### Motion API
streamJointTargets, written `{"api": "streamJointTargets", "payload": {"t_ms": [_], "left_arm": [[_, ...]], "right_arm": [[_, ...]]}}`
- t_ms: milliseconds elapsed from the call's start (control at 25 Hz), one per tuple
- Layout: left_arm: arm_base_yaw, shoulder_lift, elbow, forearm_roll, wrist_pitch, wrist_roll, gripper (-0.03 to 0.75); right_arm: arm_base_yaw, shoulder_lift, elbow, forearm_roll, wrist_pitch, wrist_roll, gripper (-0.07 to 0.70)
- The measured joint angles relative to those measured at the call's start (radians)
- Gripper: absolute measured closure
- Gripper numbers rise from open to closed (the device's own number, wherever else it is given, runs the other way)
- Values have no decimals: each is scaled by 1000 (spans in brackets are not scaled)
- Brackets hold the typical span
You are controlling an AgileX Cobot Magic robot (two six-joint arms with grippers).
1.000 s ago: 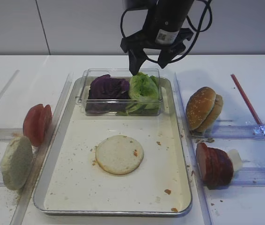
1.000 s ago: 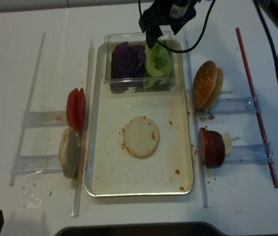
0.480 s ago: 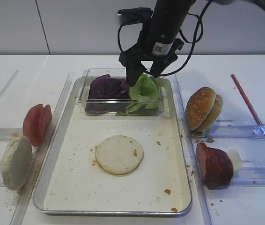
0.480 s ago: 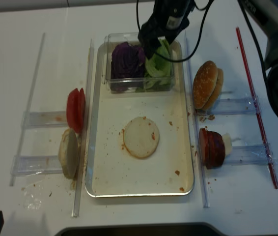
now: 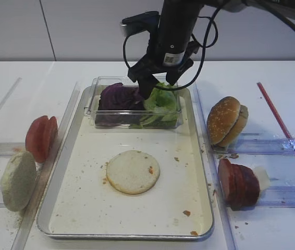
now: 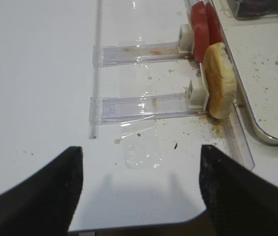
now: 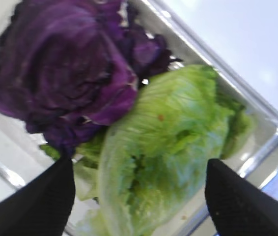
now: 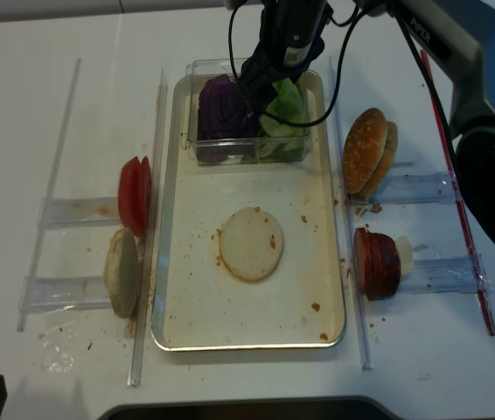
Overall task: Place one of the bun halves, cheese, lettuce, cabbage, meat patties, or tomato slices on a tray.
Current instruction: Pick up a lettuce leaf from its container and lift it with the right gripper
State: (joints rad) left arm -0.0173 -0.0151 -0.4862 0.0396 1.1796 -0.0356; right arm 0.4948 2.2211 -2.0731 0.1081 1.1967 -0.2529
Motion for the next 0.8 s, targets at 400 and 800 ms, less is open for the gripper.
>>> {"api": "streamJointTargets", "payload": {"t_ms": [400, 800], "left_arm": [[0, 0, 0, 0, 0, 0, 260], [0, 0, 0, 0, 0, 0, 276]], "right_arm": [[0, 44, 0, -18, -17, 23, 84], [0, 57, 0, -46, -33, 23, 84]]}}
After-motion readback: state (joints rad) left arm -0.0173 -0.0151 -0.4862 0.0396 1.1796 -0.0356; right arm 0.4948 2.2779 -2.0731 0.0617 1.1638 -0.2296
